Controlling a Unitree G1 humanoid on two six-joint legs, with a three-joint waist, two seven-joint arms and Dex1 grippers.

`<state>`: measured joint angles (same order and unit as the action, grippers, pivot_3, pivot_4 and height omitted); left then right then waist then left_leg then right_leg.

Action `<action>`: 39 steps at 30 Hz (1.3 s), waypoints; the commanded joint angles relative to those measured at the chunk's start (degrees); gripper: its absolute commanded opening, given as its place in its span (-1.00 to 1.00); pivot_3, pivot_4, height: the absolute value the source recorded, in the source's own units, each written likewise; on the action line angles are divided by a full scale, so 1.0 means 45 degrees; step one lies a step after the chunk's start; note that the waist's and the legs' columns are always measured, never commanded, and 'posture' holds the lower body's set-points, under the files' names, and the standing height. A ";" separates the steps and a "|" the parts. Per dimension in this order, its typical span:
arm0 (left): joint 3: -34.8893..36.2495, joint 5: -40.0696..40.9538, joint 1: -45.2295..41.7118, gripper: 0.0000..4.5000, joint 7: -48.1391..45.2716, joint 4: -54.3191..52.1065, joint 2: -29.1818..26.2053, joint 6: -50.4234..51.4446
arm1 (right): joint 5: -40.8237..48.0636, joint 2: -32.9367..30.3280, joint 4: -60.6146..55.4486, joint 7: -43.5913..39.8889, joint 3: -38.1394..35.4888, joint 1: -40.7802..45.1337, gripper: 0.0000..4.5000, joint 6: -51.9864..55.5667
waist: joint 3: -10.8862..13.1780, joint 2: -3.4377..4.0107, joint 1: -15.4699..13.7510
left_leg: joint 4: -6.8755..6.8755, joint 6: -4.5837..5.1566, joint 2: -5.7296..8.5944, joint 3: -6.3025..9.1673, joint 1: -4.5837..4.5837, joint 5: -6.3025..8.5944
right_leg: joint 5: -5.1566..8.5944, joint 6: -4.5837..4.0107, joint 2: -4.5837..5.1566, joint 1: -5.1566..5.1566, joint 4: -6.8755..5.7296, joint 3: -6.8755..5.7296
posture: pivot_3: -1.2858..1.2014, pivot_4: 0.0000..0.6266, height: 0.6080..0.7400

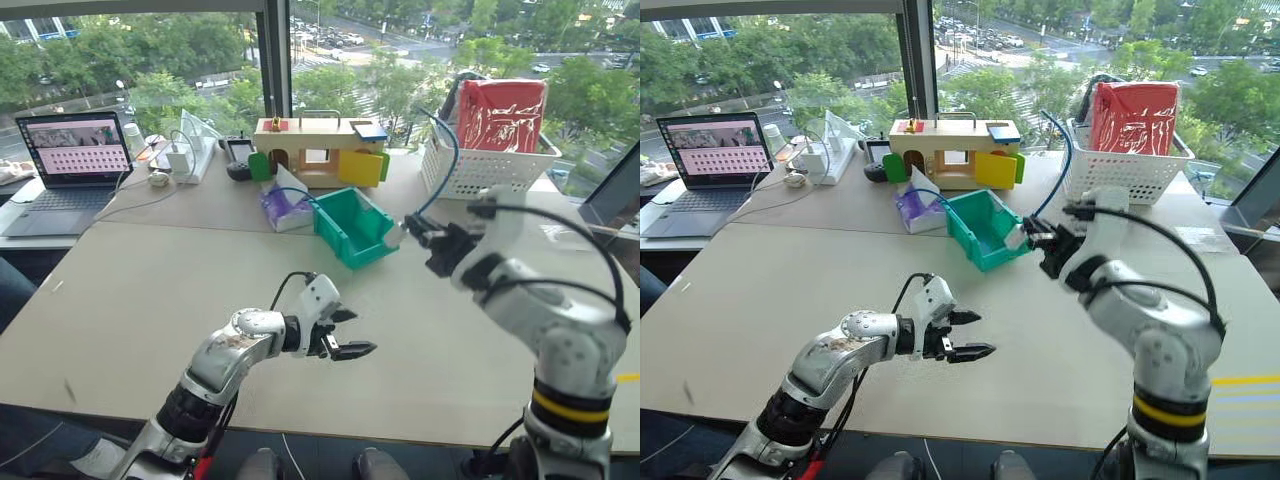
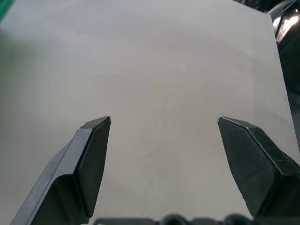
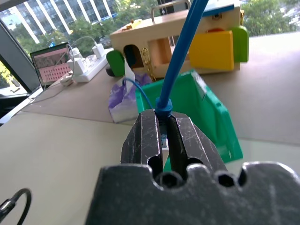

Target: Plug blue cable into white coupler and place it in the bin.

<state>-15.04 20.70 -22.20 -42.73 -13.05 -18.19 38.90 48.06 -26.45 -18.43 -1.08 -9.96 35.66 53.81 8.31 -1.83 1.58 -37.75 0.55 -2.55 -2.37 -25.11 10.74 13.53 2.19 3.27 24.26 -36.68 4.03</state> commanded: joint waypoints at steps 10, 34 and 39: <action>0.1759 -0.0772 0.1294 0.74 0.2920 -0.1674 0.1121 -0.2793 | -0.6253 0.1256 1.5641 -0.5774 0.2338 0.7096 -1.00 -0.8424 | 0.0018 -0.0003 0.0152 | 0.0009 0.0000 0.0009 -0.0008 -0.0011 0.0001 | -0.0012 0.0019 0.0002 0.0003 0.0013 0.0001 | 0.03 -0.52 1.00; 0.2676 -0.0778 0.0665 0.77 0.3454 -0.1179 0.0414 -0.2845 | -0.5103 -0.0626 0.4255 -0.8015 -0.0182 0.1350 0.99 -0.4608 | 0.0047 0.0018 -0.0205 | 0.0021 -0.0013 0.0019 0.0028 -0.0027 0.0010 | -0.0009 0.0027 0.0018 0.0001 0.0006 -0.0028 | 0.03 -0.52 1.00; 0.2975 -0.0956 0.0299 0.77 0.3317 -0.0108 0.0106 -0.3188 | -0.4978 -0.0578 -0.1087 -0.6334 -0.2150 -0.4368 0.99 -0.4131 | 0.0048 0.0019 -0.0202 | 0.0021 -0.0013 0.0029 0.0027 -0.0028 0.0010 | -0.0006 0.0032 0.0020 0.0002 0.0000 -0.0020 | 0.03 -0.52 1.00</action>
<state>-3.12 16.71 -19.71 -27.33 -14.29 -17.00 26.24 25.39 -29.22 -14.87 -31.97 -16.76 20.54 35.08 8.53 -1.74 0.67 -37.65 0.49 -2.42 -2.24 -25.22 10.79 13.51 2.33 3.34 24.25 -36.69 3.93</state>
